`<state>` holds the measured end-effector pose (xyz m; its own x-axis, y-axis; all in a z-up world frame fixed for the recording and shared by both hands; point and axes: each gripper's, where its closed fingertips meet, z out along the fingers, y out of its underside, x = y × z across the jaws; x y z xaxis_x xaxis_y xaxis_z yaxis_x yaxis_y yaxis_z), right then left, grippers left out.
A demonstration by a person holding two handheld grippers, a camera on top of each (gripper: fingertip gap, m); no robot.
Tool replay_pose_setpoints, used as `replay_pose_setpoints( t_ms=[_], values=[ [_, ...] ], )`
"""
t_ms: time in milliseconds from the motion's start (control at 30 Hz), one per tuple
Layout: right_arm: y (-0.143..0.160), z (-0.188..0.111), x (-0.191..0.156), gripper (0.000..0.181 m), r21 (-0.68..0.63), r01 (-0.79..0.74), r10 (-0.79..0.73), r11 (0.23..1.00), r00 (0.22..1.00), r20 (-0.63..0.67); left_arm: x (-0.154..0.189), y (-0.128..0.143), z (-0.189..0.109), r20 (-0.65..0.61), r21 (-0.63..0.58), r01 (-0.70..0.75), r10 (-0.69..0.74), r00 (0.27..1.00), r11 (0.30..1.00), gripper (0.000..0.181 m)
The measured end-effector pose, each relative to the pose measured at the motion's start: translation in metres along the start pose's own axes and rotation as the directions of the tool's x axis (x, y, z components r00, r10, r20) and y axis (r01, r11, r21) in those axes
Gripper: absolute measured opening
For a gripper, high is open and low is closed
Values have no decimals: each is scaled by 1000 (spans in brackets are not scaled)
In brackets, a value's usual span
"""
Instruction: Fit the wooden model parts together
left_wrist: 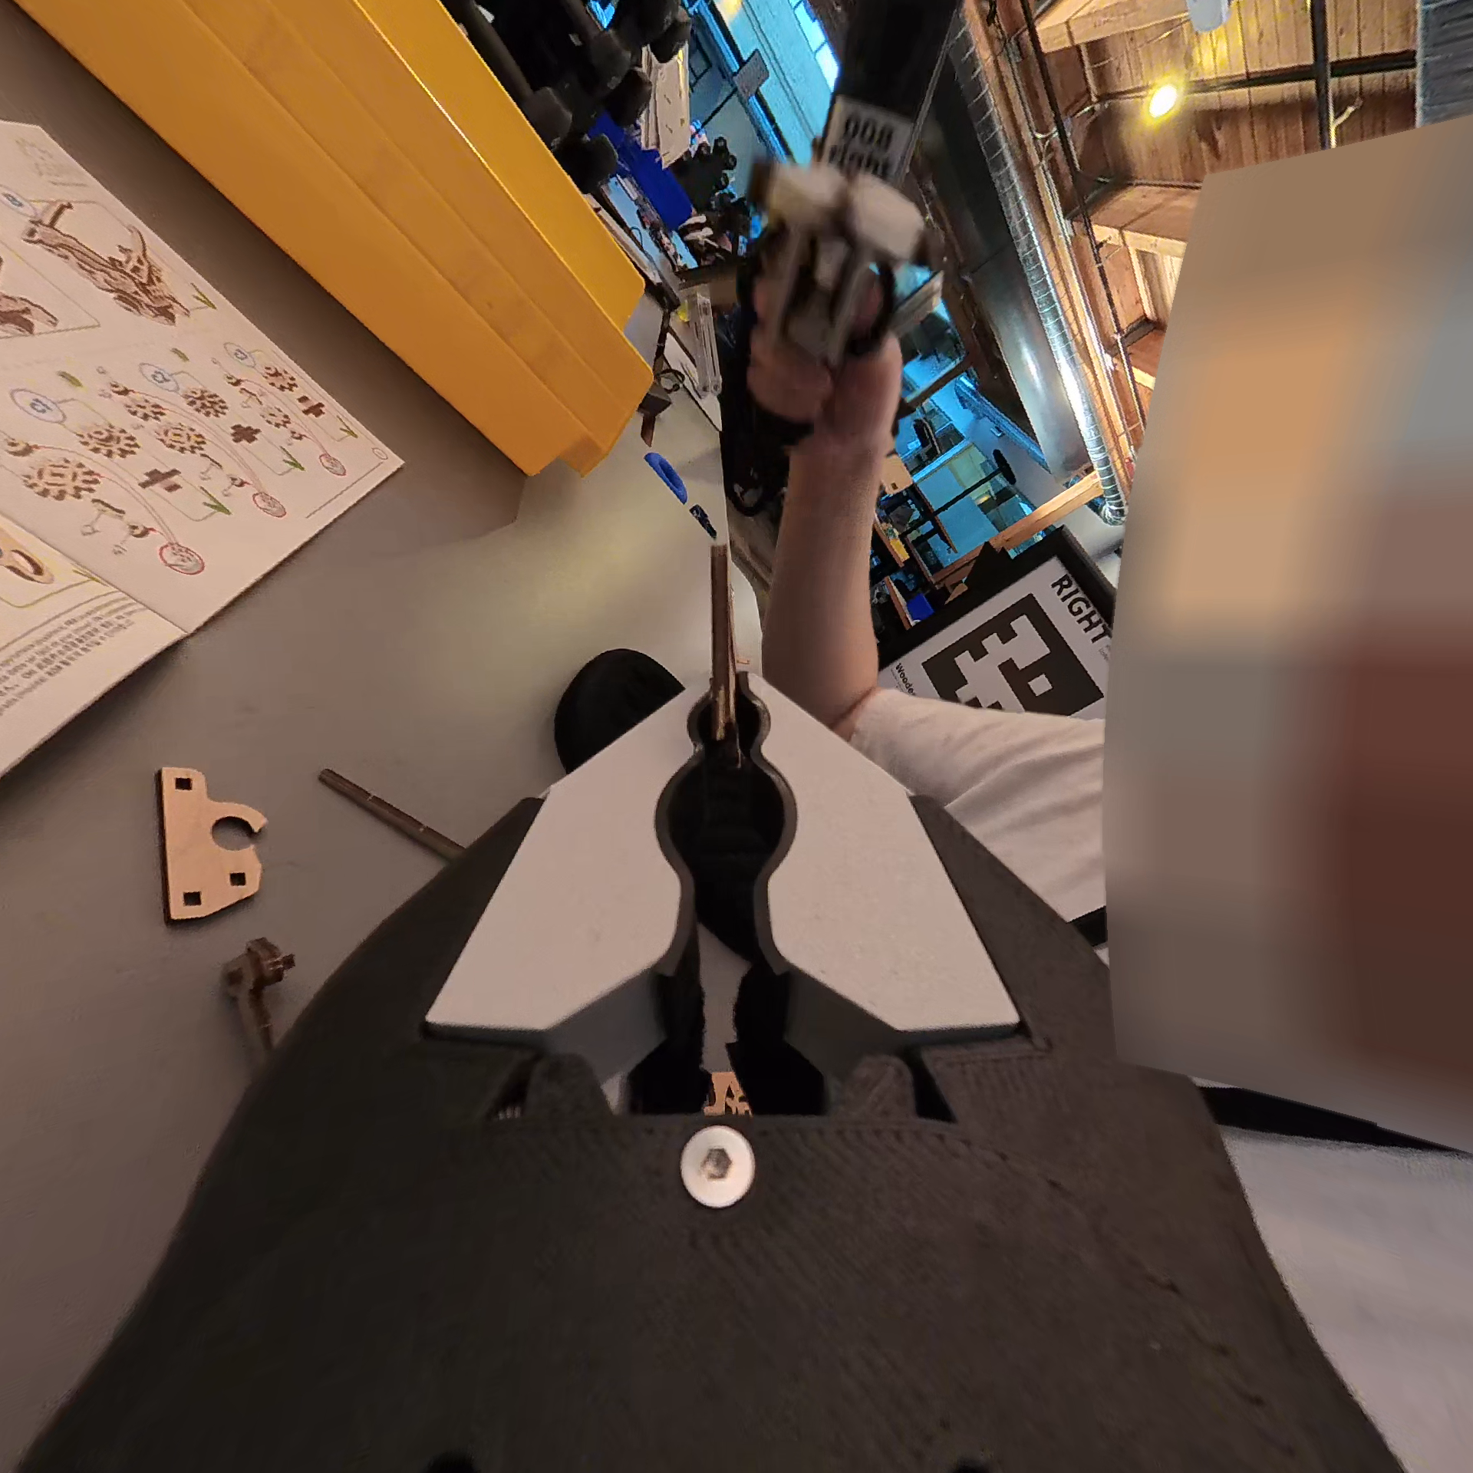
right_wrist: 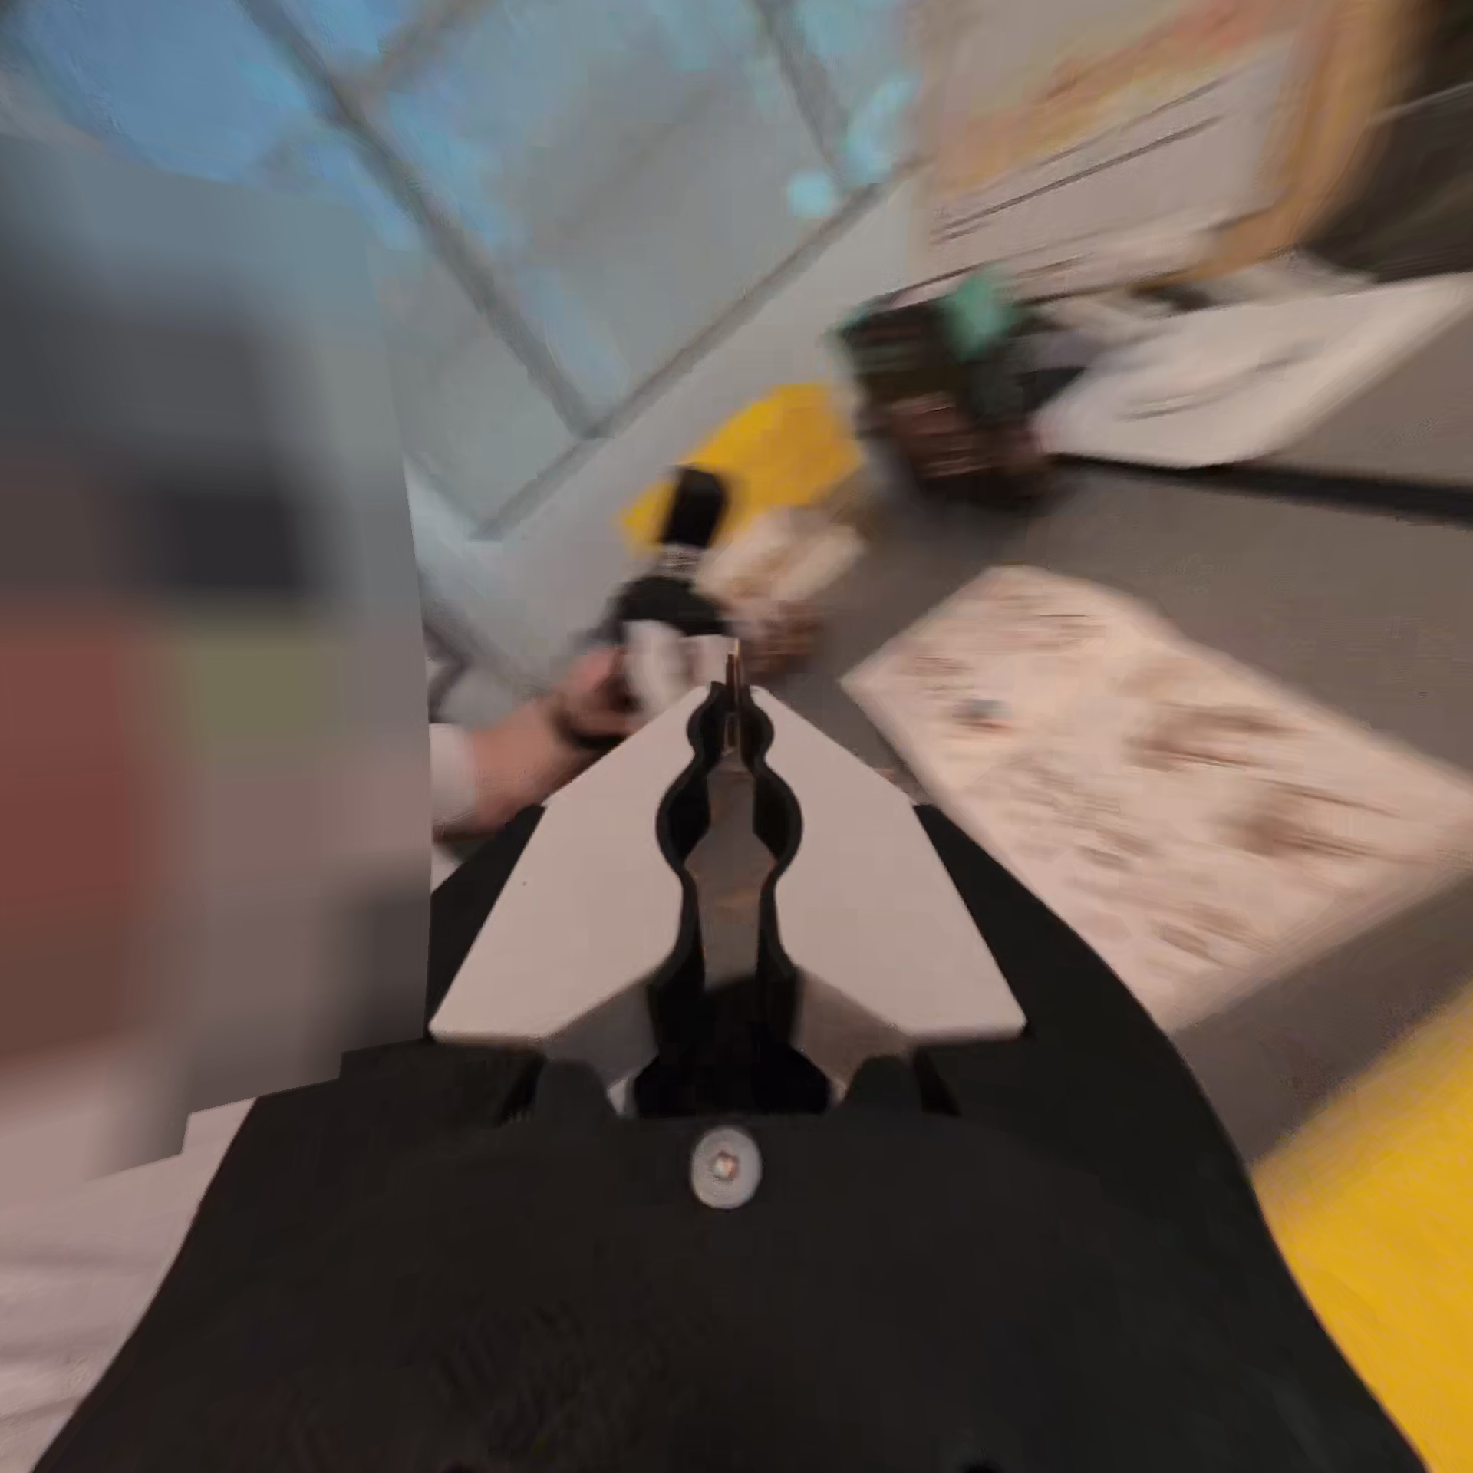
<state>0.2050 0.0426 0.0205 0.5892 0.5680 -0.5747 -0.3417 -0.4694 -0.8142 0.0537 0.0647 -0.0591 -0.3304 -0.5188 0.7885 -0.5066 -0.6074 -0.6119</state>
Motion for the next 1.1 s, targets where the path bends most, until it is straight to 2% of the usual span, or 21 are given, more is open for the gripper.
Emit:
replay_pose_setpoints(
  t_ms=[33,67,133,167,233,300,367,467,533,600,667,700,767,833,900,1000,1100],
  values=[
    [-12,-26,34,0,-5,32,-32,999,986,-166,0,2,2,-2,-10,-1,1,1000,1000,0],
    [-18,-56,74,0,-36,25,-36,999,939,-342,1,4,4,-4,-20,-2,2,1000,1000,0],
    [-8,-116,155,0,-117,-102,9,988,788,-615,1,7,7,-2,-37,-4,4,1000,999,0],
    [5,-136,183,0,-140,-200,52,970,731,-681,0,8,9,-2,-44,-5,5,1000,999,0],
    [30,-155,217,0,-179,-320,88,930,668,-739,0,10,10,1,-54,-8,8,1000,998,0],
    [38,-161,238,1,-193,-323,56,927,625,-779,-4,12,10,17,-69,-16,18,1000,998,0],
    [41,-165,250,27,-208,-316,19,926,587,-809,-7,12,10,31,-76,-18,21,999,997,0],
    [33,-174,254,24,-238,-259,-69,936,527,-847,-9,10,8,33,-67,-9,11,999,998,0],
    [13,-173,239,22,-248,-174,-130,953,502,-855,-11,9,6,40,-65,-11,14,999,998,0],
    [-23,-144,198,22,-228,33,-210,973,535,-818,-13,6,2,57,-58,-17,20,998,998,0],
    [-49,-87,133,23,-198,286,-337,937,607,-720,-17,4,-1,90,-59,-21,26,996,998,0],
    [-49,-53,96,24,-179,395,-411,901,649,-640,-18,4,-2,99,-59,-26,32,995,998,0],
    [-23,15,33,24,-145,502,-507,853,731,-456,-17,5,-3,100,-69,-27,34,994,997,0],
    [24,73,-3,21,-156,478,-503,864,819,-278,-17,9,-3,118,-99,-42,54,992,994,0],
    [71,113,-15,16,-207,367,-398,907,907,-135,-19,12,-3,149,-126,-67,86,985,990,0],
    [107,138,-12,15,-258,211,-222,943,975,-15,-20,16,-3,174,-155,-96,122,977,983,0],
    [118,140,-18,5,-249,92,-67,964,992,110,-18,18,-1,158,-162,-88,114,981,983,0]
  ],
)
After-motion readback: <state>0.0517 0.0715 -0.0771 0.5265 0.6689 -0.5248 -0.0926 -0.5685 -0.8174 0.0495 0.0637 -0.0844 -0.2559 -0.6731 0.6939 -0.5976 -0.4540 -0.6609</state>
